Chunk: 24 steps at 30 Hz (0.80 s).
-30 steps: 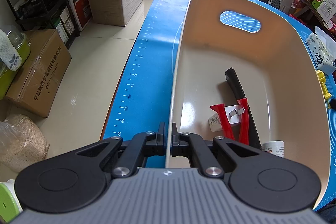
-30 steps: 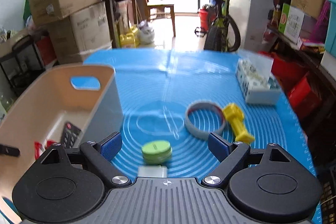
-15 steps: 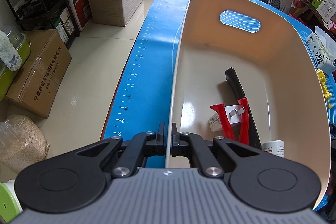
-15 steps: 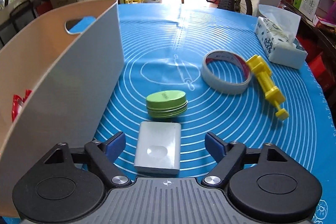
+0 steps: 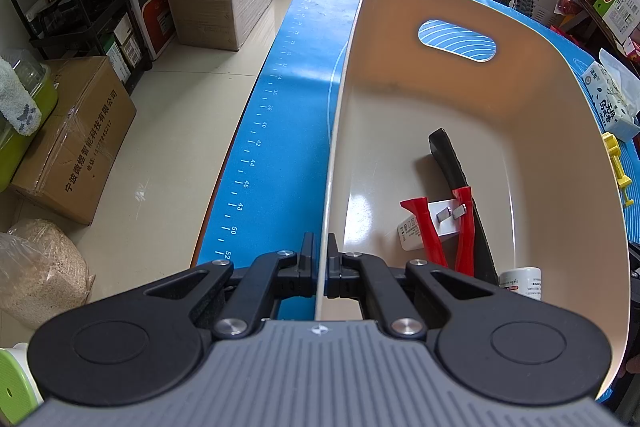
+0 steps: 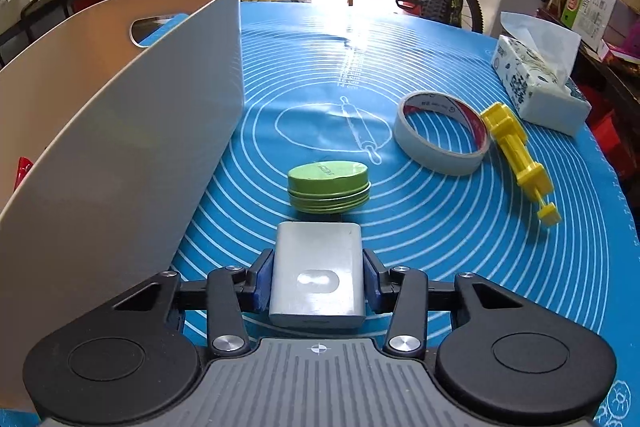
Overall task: Organize rigid objects
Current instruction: 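Grasp the white power bank with the right tool, then carry the power bank into the basket and open the right tool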
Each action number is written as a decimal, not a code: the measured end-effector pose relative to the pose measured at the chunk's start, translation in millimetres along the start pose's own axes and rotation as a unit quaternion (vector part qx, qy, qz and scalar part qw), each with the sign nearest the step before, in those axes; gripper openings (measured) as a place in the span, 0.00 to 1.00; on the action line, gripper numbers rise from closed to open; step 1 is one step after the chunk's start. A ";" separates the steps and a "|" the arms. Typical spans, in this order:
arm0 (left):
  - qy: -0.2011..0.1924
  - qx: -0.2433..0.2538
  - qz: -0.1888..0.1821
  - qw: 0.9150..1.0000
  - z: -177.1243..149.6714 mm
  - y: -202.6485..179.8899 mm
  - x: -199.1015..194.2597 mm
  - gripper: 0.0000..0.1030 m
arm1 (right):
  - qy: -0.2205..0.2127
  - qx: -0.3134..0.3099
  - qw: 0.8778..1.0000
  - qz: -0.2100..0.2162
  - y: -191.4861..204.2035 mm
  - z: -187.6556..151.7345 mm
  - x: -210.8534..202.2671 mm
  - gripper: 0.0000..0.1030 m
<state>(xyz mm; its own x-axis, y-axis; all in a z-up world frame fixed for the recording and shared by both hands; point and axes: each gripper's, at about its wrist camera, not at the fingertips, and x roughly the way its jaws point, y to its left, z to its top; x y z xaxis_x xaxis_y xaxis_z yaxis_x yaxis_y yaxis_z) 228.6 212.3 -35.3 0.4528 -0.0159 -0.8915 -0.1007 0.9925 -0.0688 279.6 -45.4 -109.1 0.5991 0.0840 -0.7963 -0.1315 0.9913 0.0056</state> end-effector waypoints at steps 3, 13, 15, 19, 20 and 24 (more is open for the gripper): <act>0.000 0.000 0.000 1.000 0.0 0.0 0.0 0.04 | 0.004 0.000 1.000 -0.004 -1.6 -3.1 -3.6 0.49; 0.000 0.000 0.000 1.000 0.0 -0.1 0.1 0.04 | -0.010 0.015 1.000 -0.010 -13.6 -4.3 -36.9 0.49; 0.000 0.000 0.000 1.000 0.0 -0.1 0.0 0.04 | -0.025 0.019 0.999 -0.009 -14.7 2.4 -47.8 0.49; 0.000 0.000 0.000 1.000 0.0 -0.1 0.1 0.04 | -0.067 0.016 0.998 -0.005 -9.8 24.6 -73.3 0.49; 0.000 0.000 0.000 1.000 0.0 0.0 0.1 0.04 | -0.078 0.015 0.997 -0.002 -7.3 30.8 -80.0 0.49; 0.000 0.001 0.000 1.000 0.0 0.0 0.1 0.04 | -0.118 0.005 0.993 0.012 7.3 55.7 -101.2 0.49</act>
<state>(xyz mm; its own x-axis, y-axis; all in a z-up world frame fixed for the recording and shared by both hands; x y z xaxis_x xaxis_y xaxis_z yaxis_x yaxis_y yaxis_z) 228.6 212.2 -35.4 0.4526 -0.0149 -0.8916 -0.1002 0.9927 -0.0675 262.0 -41.0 5.2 0.7641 0.1269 -0.6325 -0.1399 0.9897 0.0296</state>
